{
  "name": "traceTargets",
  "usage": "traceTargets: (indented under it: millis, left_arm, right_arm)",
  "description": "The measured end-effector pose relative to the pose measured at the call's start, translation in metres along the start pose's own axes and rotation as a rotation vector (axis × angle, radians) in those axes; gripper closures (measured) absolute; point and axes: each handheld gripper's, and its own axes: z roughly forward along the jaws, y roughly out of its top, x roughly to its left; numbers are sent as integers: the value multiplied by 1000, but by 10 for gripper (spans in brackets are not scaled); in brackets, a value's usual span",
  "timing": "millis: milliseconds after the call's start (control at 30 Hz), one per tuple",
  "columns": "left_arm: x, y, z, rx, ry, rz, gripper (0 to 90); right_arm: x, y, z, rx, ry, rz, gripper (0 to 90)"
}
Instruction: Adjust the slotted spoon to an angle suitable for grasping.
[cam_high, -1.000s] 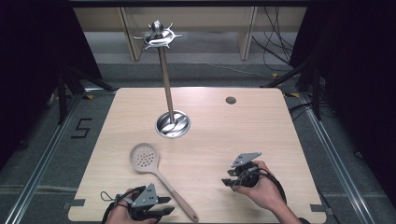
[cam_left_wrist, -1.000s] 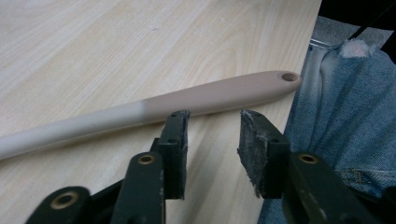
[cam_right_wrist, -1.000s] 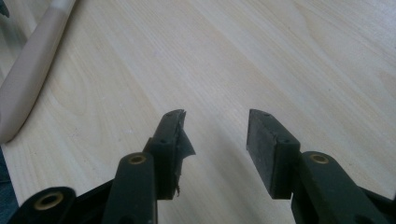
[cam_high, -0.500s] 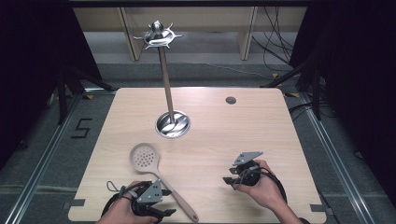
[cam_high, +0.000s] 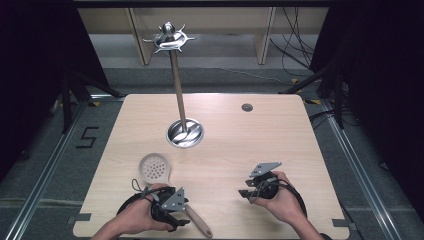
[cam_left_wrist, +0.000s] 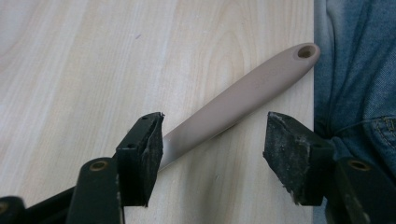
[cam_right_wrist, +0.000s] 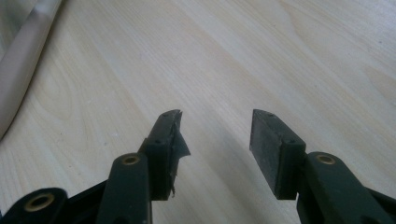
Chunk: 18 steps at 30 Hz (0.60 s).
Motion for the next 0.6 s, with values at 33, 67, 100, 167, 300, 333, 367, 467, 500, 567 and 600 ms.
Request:
traceTargets:
  millis: [33, 67, 100, 167, 300, 333, 367, 467, 500, 567, 600]
  left_arm:
    - [1, 1, 2, 6, -21, 2, 360]
    - [1, 2, 2, 13, -10, 5, 359]
    - [1, 2, 4, 7, -7, 16, 358]
    - [0, 3, 5, 12, -12, 7, 353]
    - [2, 5, 10, 19, -29, 26, 345]
    - [1, 7, 11, 17, -45, 18, 344]
    - [1, 7, 11, 17, -45, 18, 347]
    - [8, 10, 10, 72, -57, 77, 347]
    - [9, 11, 10, 77, -58, 77, 347]
    - [12, 13, 10, 87, -60, 95, 346]
    - [13, 14, 11, 89, -64, 100, 346]
  right_arm:
    - [0, 0, 0, 3, -1, 0, 534]
    - [0, 0, 1, 3, -2, -2, 534]
    - [1, 1, 0, 7, 5, 12, 534]
    - [1, 0, 1, -7, 3, 13, 534]
    - [1, 1, 0, 4, 5, 10, 534]
    - [0, 0, 1, -2, 0, -3, 534]
    - [0, 0, 1, -2, 0, -3, 534]
    - [0, 0, 0, 2, -1, 17, 533]
    - [0, 0, 0, -3, -4, 17, 534]
    - [0, 0, -1, 0, -1, 23, 533]
    - [0, 0, 0, 0, 0, 21, 533]
